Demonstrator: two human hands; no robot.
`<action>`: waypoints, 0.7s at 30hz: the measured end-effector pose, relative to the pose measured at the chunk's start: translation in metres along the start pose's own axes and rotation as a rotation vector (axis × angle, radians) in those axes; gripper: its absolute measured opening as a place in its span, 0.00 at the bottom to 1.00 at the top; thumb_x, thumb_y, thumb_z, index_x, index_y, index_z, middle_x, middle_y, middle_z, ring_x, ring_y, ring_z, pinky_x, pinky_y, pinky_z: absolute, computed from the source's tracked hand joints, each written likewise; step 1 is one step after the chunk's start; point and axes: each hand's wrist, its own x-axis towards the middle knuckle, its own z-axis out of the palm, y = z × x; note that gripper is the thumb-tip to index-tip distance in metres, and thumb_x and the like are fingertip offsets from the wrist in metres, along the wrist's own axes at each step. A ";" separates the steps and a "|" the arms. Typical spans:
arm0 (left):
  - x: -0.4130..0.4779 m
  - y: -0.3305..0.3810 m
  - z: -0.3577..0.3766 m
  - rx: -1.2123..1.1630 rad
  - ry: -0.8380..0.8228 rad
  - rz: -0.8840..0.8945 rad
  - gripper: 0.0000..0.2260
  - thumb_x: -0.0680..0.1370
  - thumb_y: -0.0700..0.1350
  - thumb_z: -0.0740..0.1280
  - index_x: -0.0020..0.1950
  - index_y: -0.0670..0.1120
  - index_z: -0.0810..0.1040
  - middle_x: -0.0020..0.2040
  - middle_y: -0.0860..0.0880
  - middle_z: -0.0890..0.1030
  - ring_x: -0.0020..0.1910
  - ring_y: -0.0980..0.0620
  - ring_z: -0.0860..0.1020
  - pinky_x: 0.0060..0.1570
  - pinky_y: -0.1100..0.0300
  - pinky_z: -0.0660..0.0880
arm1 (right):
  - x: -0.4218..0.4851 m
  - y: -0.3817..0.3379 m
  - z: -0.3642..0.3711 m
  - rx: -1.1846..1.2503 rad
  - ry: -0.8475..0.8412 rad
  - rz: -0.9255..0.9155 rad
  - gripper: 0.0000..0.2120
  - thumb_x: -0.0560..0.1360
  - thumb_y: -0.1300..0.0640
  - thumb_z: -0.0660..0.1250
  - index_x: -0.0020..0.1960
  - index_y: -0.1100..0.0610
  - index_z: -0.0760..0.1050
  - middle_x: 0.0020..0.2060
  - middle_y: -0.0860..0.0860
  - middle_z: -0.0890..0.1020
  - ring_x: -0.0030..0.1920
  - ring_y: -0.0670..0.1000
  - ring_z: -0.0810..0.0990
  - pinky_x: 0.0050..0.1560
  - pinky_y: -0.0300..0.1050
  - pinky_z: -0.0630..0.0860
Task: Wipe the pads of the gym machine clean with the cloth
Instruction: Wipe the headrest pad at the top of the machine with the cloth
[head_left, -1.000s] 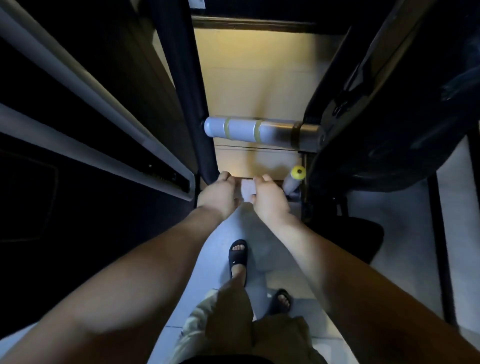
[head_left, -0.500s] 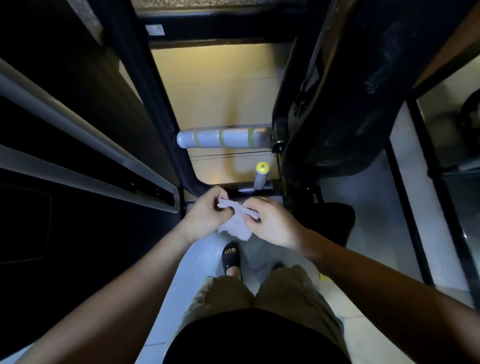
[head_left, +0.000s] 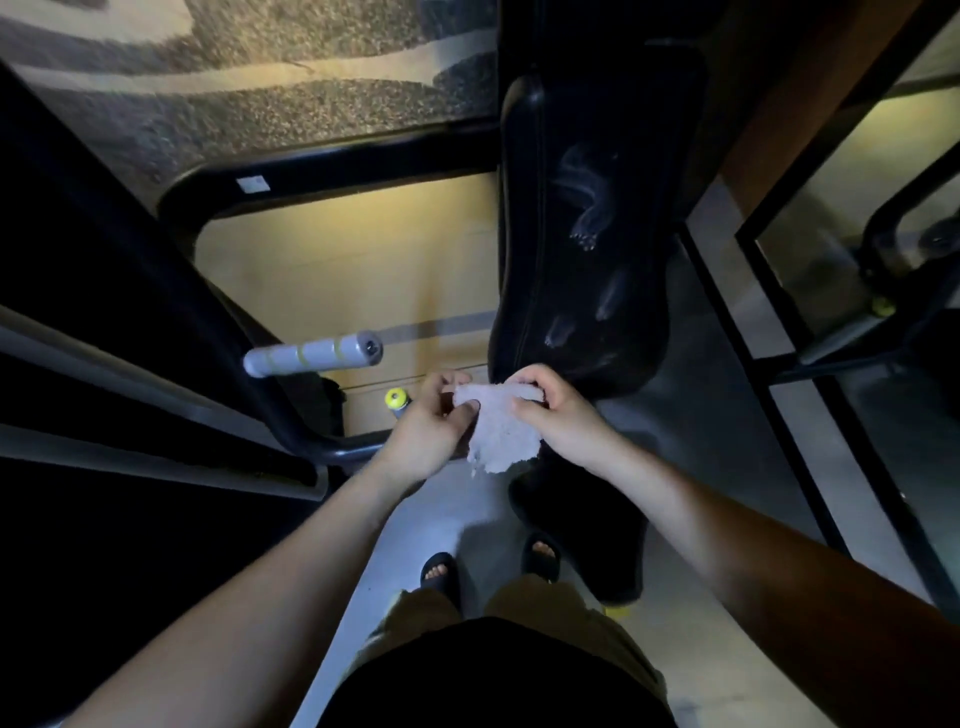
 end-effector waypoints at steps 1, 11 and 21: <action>0.005 0.011 0.007 -0.001 0.015 0.020 0.11 0.81 0.43 0.65 0.61 0.53 0.70 0.41 0.52 0.81 0.35 0.54 0.78 0.38 0.55 0.77 | 0.002 0.000 -0.013 0.039 -0.011 -0.002 0.11 0.79 0.61 0.68 0.60 0.51 0.75 0.50 0.47 0.81 0.48 0.43 0.79 0.48 0.37 0.75; 0.047 0.089 0.053 0.451 -0.003 0.192 0.08 0.75 0.43 0.74 0.53 0.49 0.80 0.48 0.51 0.83 0.46 0.54 0.81 0.52 0.59 0.77 | 0.038 -0.021 -0.101 0.274 0.051 -0.011 0.16 0.77 0.62 0.73 0.61 0.48 0.77 0.56 0.55 0.84 0.55 0.55 0.85 0.60 0.56 0.81; 0.077 0.148 0.035 0.297 -0.047 0.230 0.12 0.81 0.48 0.67 0.42 0.43 0.81 0.39 0.49 0.83 0.39 0.56 0.78 0.45 0.63 0.74 | 0.067 -0.057 -0.137 0.161 -0.042 -0.141 0.11 0.74 0.56 0.75 0.54 0.48 0.79 0.48 0.50 0.84 0.49 0.52 0.82 0.56 0.60 0.79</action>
